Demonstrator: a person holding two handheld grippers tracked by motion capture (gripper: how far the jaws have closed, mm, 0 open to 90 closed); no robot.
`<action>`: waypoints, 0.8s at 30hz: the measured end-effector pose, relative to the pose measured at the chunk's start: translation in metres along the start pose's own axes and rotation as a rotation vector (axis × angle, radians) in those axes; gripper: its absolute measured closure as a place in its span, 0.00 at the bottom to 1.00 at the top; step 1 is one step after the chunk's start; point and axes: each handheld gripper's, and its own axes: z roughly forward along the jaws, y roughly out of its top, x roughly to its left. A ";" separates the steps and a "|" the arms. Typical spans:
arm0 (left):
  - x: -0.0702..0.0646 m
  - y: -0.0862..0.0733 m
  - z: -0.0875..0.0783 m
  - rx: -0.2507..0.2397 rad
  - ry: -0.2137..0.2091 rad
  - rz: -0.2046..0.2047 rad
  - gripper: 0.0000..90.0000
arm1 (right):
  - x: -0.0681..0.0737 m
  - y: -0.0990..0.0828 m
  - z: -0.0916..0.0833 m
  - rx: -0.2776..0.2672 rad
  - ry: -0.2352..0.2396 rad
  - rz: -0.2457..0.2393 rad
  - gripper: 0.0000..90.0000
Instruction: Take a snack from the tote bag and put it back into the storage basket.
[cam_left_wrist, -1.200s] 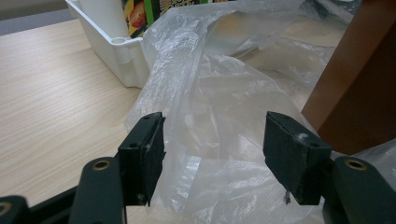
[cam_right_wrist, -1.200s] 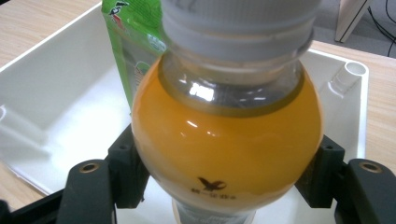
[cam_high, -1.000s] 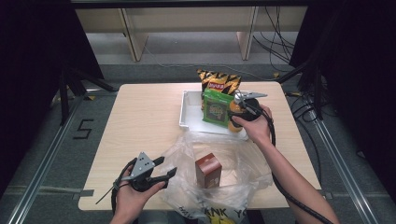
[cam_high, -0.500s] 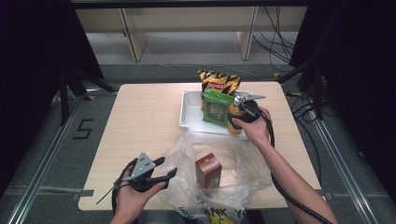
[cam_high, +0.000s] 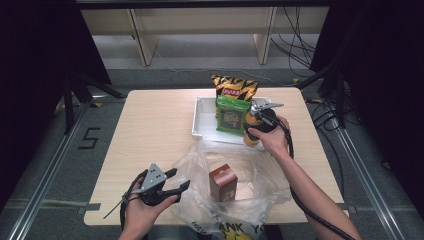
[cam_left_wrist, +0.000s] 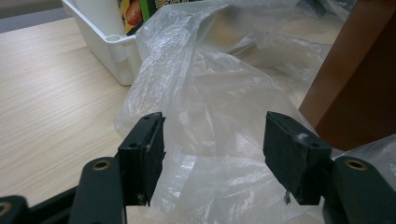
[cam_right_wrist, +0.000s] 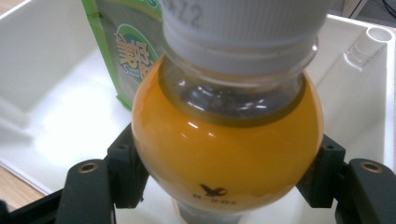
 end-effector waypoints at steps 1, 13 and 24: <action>0.000 0.000 0.000 0.001 0.000 0.000 0.42 | 0.000 0.000 0.000 0.003 0.000 -0.001 0.36; 0.000 0.000 0.000 0.003 -0.002 0.005 0.42 | -0.004 0.006 -0.017 -0.091 0.022 -0.053 0.29; -0.001 0.000 0.001 0.004 -0.008 0.007 0.42 | -0.013 0.002 -0.027 -0.081 0.086 -0.065 0.32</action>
